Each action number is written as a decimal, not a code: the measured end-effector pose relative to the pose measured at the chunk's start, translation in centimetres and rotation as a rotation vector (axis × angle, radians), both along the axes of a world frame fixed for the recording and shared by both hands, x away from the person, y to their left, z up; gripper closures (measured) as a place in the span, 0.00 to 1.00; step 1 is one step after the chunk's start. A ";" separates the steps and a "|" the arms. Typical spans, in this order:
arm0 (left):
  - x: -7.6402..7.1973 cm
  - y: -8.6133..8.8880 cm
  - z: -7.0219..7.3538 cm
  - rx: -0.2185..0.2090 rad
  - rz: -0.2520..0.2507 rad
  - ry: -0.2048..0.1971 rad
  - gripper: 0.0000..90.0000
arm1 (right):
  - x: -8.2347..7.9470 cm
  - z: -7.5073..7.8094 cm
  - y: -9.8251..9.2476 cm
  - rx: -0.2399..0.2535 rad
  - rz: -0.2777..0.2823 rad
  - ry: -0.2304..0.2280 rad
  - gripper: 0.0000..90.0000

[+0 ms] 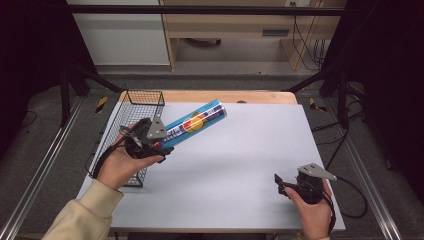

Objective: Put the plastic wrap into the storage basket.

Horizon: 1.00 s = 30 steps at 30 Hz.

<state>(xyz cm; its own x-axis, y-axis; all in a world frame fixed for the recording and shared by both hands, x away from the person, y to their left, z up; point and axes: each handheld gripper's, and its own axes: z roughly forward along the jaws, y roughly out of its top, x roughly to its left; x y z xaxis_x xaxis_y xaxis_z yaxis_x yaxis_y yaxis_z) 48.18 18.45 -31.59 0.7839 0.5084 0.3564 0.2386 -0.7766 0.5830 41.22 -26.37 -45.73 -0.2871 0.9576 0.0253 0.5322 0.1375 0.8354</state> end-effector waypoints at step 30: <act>-1.4 5.0 2.6 0.023 0.160 -0.041 0.35 | -0.1 0.0 0.0 0.007 0.004 0.004 0.11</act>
<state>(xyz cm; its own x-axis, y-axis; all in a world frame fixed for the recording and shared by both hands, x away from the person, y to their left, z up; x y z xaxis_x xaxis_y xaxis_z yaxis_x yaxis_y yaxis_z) 46.74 23.44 -28.96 0.6782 0.6169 0.3993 0.3364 -0.7437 0.5777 41.12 -26.36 -45.71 -0.2908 0.9562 0.0337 0.5351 0.1333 0.8342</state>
